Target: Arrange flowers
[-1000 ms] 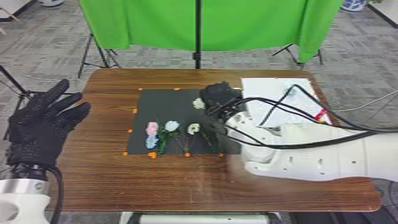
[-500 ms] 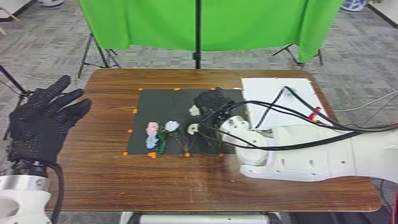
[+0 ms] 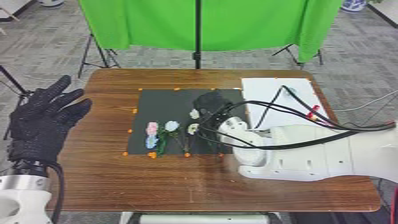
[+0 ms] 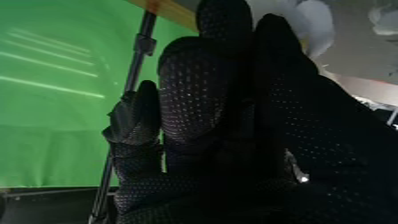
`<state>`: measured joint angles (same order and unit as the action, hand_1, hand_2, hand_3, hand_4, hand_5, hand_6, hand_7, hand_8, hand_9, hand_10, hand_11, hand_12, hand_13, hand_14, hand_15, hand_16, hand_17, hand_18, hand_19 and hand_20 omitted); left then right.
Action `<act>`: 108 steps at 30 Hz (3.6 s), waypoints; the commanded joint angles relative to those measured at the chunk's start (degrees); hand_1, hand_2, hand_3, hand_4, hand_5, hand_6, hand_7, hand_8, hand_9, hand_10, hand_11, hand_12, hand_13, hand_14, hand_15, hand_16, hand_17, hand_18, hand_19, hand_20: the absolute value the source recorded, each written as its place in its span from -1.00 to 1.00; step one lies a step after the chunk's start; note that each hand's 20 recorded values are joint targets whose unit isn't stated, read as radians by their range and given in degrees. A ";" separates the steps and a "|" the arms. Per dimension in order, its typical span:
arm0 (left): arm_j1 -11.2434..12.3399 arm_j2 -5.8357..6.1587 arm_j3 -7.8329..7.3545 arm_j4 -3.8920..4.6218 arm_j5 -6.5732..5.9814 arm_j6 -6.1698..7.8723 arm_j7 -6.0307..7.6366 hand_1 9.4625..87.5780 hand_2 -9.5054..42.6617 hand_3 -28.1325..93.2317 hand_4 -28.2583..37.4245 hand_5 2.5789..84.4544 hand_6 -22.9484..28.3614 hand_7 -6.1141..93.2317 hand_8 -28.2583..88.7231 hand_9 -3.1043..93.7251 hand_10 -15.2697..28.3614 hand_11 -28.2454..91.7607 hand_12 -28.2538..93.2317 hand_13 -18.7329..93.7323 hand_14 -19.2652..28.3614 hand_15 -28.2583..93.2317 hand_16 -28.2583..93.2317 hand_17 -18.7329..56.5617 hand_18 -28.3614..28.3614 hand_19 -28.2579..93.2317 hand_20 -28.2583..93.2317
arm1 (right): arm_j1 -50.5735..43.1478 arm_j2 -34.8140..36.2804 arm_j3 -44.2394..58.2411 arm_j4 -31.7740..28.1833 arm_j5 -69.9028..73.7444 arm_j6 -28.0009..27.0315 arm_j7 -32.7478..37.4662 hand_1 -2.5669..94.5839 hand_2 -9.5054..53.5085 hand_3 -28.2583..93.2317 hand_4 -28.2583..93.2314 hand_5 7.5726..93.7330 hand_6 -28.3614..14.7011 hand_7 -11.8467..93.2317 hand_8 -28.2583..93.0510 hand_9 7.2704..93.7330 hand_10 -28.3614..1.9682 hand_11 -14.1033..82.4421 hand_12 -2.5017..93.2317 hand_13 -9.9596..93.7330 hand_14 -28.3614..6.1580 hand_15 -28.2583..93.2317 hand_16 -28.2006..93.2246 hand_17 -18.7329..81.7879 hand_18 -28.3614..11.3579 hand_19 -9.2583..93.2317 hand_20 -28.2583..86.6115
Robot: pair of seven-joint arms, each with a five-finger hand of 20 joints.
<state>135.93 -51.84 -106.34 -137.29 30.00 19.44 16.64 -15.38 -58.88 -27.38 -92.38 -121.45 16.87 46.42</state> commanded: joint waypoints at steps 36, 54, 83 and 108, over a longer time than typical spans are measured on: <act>0.57 -0.51 0.59 0.30 0.43 -0.26 -0.20 -0.70 -0.26 0.73 -1.00 -0.20 0.27 -0.62 -0.67 -0.31 0.61 -0.07 -0.37 -0.23 1.00 0.41 -0.73 -0.64 0.91 0.58 -0.29 | -1.52 0.27 6.01 -1.32 4.29 -11.80 3.04 -0.12 -1.00 0.79 -1.00 0.22 0.34 -0.45 -0.76 0.57 0.18 -0.14 -0.50 0.53 0.28 0.64 -0.26 0.03 -0.54 1.00 0.06; 0.03 -0.62 1.04 0.50 0.58 -0.40 -1.07 -0.70 -0.26 0.74 -1.00 -0.20 0.28 -0.62 -0.67 -0.31 0.61 -0.07 -0.37 -0.23 1.00 0.41 -0.73 -0.64 0.91 0.58 -0.29 | -1.69 0.34 7.88 -1.60 4.55 -13.32 4.21 -0.10 -1.00 0.81 -1.00 0.17 0.29 -0.47 -0.75 0.53 0.07 -0.12 -0.55 0.52 0.23 0.65 -0.27 0.03 -0.60 1.00 0.08; 1.77 -1.50 0.97 -0.13 0.27 0.62 0.25 -0.70 -0.26 0.74 -1.00 -0.20 0.28 -0.62 -0.67 -0.31 0.61 -0.07 -0.37 -0.23 1.00 0.41 -0.73 -0.64 0.91 0.58 -0.30 | 1.70 0.74 7.92 -3.40 2.83 -14.62 5.53 -0.16 -1.00 0.77 -1.00 0.06 0.18 -0.51 -0.73 0.41 -0.08 -0.10 -0.60 0.47 0.14 0.68 -0.28 0.00 -0.65 1.00 0.08; 1.08 -0.87 1.63 -0.38 0.74 0.18 0.25 -0.70 -0.26 0.74 -1.00 -0.20 0.28 -0.62 -0.67 -0.31 0.61 -0.07 -0.37 -0.23 1.00 0.41 -0.73 -0.64 0.91 0.58 -0.30 | 6.05 23.43 10.43 4.33 15.82 -12.84 6.26 -0.22 -1.00 0.81 -1.00 0.03 0.20 -0.48 -0.74 0.11 -0.24 -0.38 -0.66 0.38 0.10 0.62 -0.34 -0.03 -0.58 0.99 -0.07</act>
<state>136.87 -52.91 -105.02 -137.67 30.57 19.56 16.87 -9.54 -42.33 -20.29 -91.97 -112.15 6.31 53.80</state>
